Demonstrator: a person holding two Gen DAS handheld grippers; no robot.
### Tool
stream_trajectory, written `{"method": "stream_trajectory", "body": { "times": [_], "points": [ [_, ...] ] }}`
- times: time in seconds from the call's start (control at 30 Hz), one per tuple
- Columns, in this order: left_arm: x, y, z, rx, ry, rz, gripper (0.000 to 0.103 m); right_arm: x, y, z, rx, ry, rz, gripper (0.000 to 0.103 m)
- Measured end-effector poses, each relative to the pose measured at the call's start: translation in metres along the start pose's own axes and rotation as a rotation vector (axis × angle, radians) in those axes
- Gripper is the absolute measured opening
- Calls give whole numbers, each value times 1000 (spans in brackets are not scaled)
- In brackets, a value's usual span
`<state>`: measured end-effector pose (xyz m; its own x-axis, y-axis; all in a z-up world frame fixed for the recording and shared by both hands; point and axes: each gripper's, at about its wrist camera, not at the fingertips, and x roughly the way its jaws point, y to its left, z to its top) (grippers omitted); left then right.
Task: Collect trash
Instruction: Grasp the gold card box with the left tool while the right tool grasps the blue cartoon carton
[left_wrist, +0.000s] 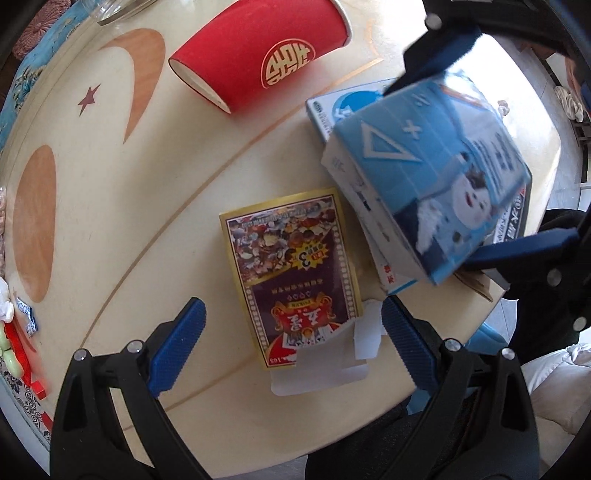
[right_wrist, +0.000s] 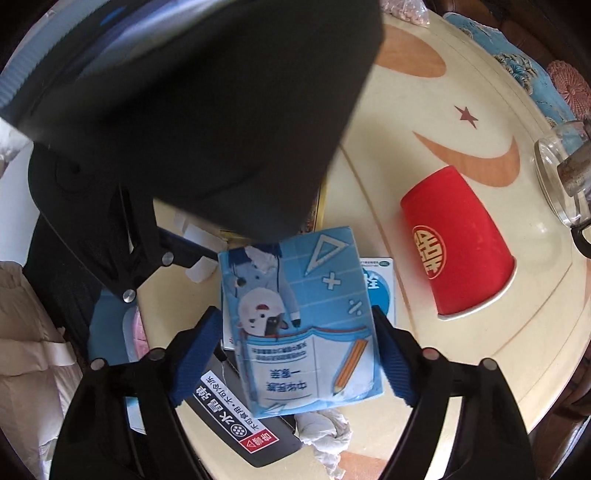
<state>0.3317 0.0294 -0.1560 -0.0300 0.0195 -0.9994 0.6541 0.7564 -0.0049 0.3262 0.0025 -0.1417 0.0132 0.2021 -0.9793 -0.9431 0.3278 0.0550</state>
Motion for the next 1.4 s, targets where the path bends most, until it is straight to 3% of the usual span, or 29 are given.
{"method": "stream_trajectory", "body": {
  "times": [0.07,0.6,0.73,0.83,1.03,1.4],
  "points": [
    [-1,2,1,1,-4,-8,94,0,2,-2,8,-6,4,69],
    [7,20,-1,-59,-43,-92,93,-19,-15,-28,202,-121,-62,67],
    [5,24,-3,-52,-56,-123,84,-22,-16,-36,264,-135,-100,67],
    [3,24,-7,-34,-71,-80,71,-27,-16,-41,320,-160,-124,67],
    [4,31,-11,-68,-81,-53,61,-45,-12,-52,417,-204,-200,68],
    [-8,16,-22,-213,-96,19,60,-71,-10,-58,555,-226,-320,67]
  ]
}}
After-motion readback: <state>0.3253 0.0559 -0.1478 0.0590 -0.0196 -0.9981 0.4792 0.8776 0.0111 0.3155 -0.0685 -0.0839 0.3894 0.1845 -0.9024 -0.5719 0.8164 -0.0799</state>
